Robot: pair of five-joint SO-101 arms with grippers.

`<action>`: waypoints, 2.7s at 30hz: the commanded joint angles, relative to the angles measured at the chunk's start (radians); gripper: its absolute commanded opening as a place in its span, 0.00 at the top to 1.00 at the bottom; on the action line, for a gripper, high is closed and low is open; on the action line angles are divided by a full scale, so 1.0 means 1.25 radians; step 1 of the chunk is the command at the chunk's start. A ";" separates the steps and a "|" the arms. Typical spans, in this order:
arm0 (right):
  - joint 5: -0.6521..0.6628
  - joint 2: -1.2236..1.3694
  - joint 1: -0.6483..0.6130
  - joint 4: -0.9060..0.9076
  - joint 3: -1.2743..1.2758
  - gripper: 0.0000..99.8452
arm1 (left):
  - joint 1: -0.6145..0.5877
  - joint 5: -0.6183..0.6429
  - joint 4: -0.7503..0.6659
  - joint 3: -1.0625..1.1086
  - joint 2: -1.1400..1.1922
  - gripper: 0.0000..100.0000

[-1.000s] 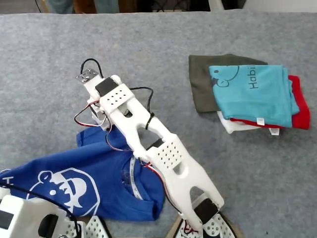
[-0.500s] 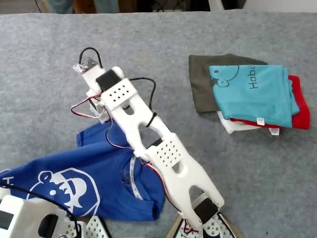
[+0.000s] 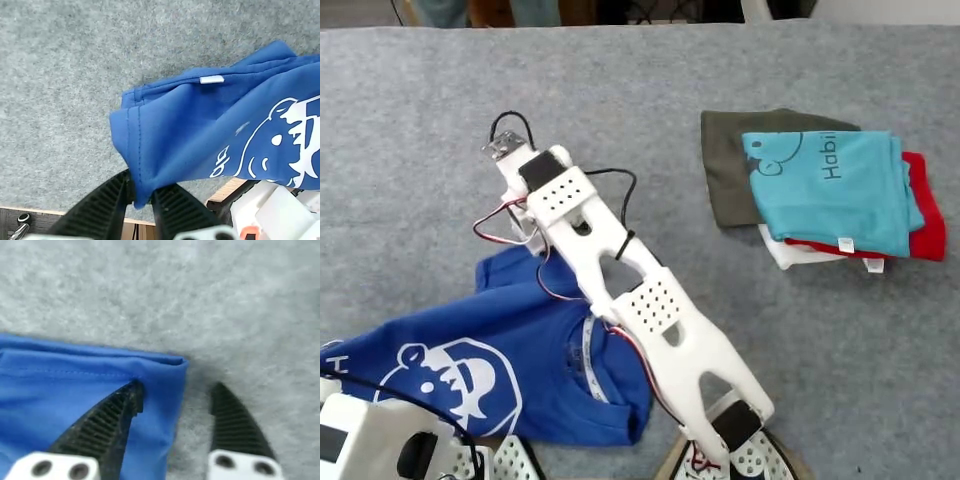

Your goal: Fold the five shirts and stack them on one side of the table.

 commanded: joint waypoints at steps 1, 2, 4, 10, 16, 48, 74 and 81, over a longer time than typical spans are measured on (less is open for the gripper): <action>0.004 0.002 -0.005 0.026 -0.047 0.90 | -0.009 -0.010 0.011 -0.002 -0.031 0.97; 0.004 0.002 -0.005 0.034 -0.062 0.90 | -0.009 -0.010 0.011 -0.002 -0.031 0.97; 0.004 0.002 -0.001 0.037 -0.090 0.90 | -0.008 -0.010 0.011 -0.002 -0.031 0.97; 0.004 0.008 -0.005 0.027 -0.121 0.90 | -0.008 -0.011 0.011 -0.002 -0.031 0.97; 0.002 0.009 -0.002 -0.009 -0.055 0.90 | -0.008 -0.011 0.011 -0.002 -0.031 0.97; 0.001 -0.282 0.034 0.037 -0.115 0.99 | 0.157 0.214 0.011 0.164 -0.031 0.97; 0.450 -0.609 0.302 0.032 0.375 0.99 | 0.398 0.552 0.011 0.057 -0.031 0.75; 0.520 -0.609 0.301 -0.058 0.530 0.99 | 0.579 0.923 0.002 -0.138 -0.026 0.76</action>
